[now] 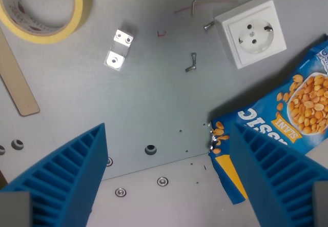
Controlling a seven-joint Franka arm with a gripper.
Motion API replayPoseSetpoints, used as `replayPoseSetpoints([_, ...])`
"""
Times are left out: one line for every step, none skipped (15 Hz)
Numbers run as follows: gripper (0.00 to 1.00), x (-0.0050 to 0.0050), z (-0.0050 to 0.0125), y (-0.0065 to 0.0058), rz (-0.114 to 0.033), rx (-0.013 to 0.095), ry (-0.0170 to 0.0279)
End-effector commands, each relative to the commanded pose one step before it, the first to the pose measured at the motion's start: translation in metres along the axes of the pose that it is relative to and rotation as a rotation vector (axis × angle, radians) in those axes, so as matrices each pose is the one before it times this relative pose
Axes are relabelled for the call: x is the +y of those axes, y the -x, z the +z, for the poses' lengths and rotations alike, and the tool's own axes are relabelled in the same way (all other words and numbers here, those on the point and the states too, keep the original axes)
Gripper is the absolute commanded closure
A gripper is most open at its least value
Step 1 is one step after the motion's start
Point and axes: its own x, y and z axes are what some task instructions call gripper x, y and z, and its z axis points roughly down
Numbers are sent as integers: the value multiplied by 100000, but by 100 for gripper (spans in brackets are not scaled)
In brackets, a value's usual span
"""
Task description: Move in base positive y
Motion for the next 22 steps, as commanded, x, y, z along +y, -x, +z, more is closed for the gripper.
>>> replayPoseSetpoints([0, -492, -225, 270, 11, 458, -103])
replayPoseSetpoints([0, -500, -3, 247, 0, 0, 0])
replayPoseSetpoints([0, -500, -1, 245, 0, 0, 0])
replayPoseSetpoints([0, -500, 2, 243, 0, 0, 0])
replayPoseSetpoints([0, -500, 5, 241, 0, 0, 0])
replayPoseSetpoints([0, -500, 6, 239, 0, 0, 0])
replayPoseSetpoints([0, -500, 6, 237, 0, 0, 0])
replayPoseSetpoints([0, -500, 5, 236, 0, 0, 0])
replayPoseSetpoints([0, -500, 4, 235, 0, 0, 0])
replayPoseSetpoints([0, -500, 3, 234, 0, 0, 0])
replayPoseSetpoints([0, -500, 3, 233, 0, 0, 0])
replayPoseSetpoints([0, -500, 2, 233, 0, 0, 0])
replayPoseSetpoints([0, -500, 2, 231, 0, 0, 0])
replayPoseSetpoints([0, -500, 1, 231, 0, 0, 0])
replayPoseSetpoints([0, -500, 1, 230, 0, 0, 0])
replayPoseSetpoints([0, -500, 1, 229, 0, 0, 0])
replayPoseSetpoints([0, -500, 1, 228, 0, 0, 0])
replayPoseSetpoints([0, -500, 1, 228, 0, 0, 0])
replayPoseSetpoints([0, -500, 0, 227, 0, 0, 0])
replayPoseSetpoints([0, -500, 0, 227, 0, 0, 0])
replayPoseSetpoints([0, -500, 0, 226, 0, 0, 0])
replayPoseSetpoints([0, -500, 0, 226, 0, 0, 0])
